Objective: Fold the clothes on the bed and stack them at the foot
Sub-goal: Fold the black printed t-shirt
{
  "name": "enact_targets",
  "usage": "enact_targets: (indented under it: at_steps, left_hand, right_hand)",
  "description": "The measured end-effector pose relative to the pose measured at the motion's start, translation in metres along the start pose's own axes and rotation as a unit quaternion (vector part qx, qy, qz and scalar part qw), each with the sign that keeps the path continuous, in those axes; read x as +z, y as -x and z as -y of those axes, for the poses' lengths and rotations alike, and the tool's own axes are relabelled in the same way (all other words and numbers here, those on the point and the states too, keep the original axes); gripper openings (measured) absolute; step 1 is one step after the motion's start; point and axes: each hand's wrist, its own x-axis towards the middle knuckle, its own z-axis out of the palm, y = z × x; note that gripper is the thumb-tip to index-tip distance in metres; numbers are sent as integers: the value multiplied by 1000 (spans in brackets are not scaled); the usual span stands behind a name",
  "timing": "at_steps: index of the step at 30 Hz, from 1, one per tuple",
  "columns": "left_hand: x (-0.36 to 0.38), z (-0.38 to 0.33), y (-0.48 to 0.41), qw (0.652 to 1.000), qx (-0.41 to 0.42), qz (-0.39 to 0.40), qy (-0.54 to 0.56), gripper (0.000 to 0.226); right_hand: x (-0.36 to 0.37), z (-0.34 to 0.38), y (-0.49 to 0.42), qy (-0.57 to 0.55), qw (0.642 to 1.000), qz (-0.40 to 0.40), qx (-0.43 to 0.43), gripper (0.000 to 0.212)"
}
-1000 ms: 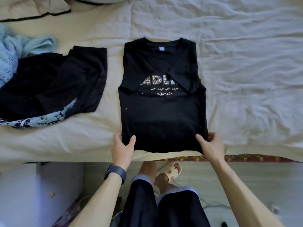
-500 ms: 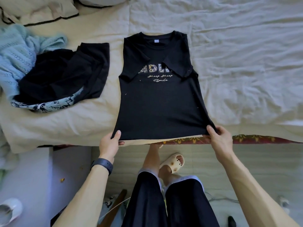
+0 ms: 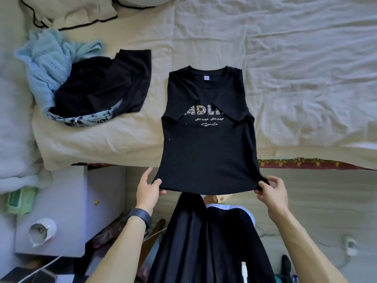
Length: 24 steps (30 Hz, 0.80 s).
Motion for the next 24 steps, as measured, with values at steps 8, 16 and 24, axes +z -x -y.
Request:
enact_targets:
  at_steps: [8,16,24]
  left_hand:
    - [-18,-112,-56,984,75,153,51,30]
    - [15,-222,-183,951,247,49,-182,17]
    - [68,-249,-273,959,233,-39,-155,22]
  right_hand:
    - [14,117,-33,-146,978,119,-88,34]
    - [78,236,-124,85,969,11,-233,11]
    - [138,274,-202,55,972,-59,-222,23]
